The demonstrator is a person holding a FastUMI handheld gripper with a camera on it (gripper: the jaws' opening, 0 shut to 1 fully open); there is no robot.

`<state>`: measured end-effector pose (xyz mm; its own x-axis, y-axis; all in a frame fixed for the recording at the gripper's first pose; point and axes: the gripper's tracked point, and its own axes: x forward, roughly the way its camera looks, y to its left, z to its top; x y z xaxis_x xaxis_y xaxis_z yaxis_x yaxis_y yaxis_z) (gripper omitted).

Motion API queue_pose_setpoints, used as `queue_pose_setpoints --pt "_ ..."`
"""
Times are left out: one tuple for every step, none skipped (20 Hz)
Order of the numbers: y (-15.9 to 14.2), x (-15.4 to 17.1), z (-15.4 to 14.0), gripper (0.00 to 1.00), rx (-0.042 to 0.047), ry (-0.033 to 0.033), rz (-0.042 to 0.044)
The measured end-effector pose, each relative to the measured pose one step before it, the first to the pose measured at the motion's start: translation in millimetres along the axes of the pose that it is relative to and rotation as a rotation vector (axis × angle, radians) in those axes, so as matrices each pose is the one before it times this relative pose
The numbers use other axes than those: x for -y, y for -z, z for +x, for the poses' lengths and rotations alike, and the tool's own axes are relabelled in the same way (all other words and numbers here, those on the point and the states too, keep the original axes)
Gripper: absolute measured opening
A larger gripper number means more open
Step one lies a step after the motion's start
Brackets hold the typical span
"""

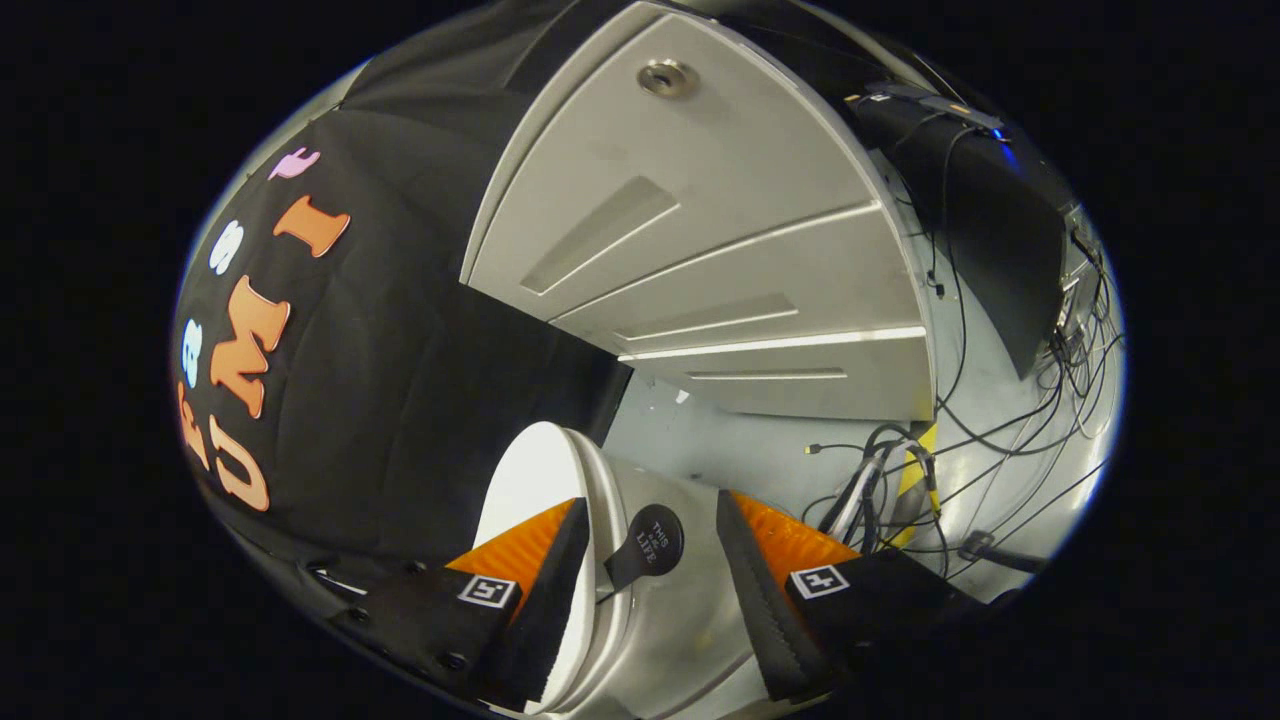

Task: Open the toilet lid.

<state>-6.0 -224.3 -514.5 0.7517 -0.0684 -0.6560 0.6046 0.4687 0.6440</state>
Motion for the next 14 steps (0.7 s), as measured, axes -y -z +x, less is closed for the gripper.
queue_pose_setpoints --pt "1.89 0.32 3.93 0.79 -0.01651 -0.00467 0.01836" --pt "1.53 -1.91 3.51 0.73 -0.01254 -0.01085 0.01774" --pt "1.87 -2.27 2.41 0.73 -0.01506 -0.01171 0.01979" --pt "2.49 -0.14 2.81 0.67 -0.01474 -0.00675 0.01827" --pt "1.68 1.93 3.29 0.61 -0.01135 0.00485 0.0168" --pt "1.15 -2.28 2.39 0.55 -0.00827 -0.01039 0.01658" --pt "1.02 -0.42 1.46 0.49 -0.0049 -0.0082 0.01709" --pt "-3.4 3.1 6.45 0.43 0.0214 0.00479 0.00843" --pt "3.29 5.86 -2.06 0.37 -0.022 0.00804 0.01547" --pt "0.74 -3.42 -3.43 0.31 -0.0065 -0.01405 0.0386" --pt "-1.95 0.92 -5.43 0.29 -0.00271 -0.00702 0.02358" --pt "-4.74 -1.32 -4.76 0.26 0.0026 -0.01233 0.03343" --pt "4.22 0.42 8.78 0.25 -0.00404 0.00008 0.00725" --pt "-0.02 -1.45 -1.24 0.24 -0.00113 -0.00336 0.00694"
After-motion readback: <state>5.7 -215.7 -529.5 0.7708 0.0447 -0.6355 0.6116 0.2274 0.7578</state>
